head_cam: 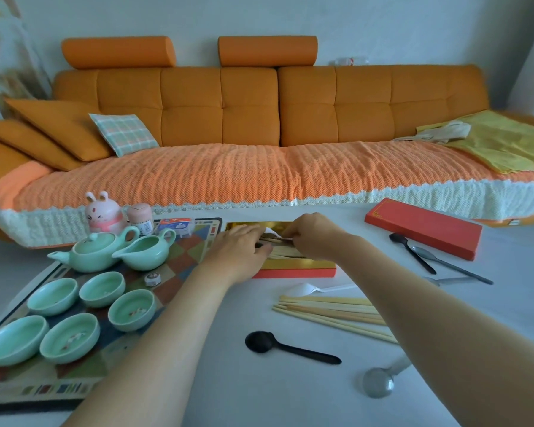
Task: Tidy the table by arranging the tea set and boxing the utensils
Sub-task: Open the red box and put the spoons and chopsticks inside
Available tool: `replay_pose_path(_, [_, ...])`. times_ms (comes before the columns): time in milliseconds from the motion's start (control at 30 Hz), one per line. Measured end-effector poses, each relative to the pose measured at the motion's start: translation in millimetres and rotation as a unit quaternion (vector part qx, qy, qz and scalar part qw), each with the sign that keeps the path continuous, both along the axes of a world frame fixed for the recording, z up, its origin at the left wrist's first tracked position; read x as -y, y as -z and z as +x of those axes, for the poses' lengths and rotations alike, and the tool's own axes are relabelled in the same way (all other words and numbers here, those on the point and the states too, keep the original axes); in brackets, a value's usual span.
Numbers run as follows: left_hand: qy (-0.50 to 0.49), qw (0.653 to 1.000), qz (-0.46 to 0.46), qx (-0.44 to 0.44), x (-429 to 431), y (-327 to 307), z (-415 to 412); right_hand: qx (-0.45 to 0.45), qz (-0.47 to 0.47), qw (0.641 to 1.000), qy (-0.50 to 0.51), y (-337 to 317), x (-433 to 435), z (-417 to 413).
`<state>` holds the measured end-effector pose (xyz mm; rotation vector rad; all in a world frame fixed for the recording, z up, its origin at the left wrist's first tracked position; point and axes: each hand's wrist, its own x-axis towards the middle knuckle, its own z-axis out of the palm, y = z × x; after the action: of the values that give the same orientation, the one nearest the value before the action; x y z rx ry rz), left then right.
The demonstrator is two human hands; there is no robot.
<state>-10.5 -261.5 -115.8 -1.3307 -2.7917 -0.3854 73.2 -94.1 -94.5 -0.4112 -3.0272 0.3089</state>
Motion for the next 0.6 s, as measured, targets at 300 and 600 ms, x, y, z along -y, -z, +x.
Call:
replay_pose_path(300, [0.041,0.995,0.086,-0.010,-19,-7,17,-0.174,-0.046,0.977,0.113,-8,-40,44])
replay_pose_path(600, [0.112,0.993,0.036,0.002,-62,0,61,0.029,0.040,0.978,0.201,23,-68,75])
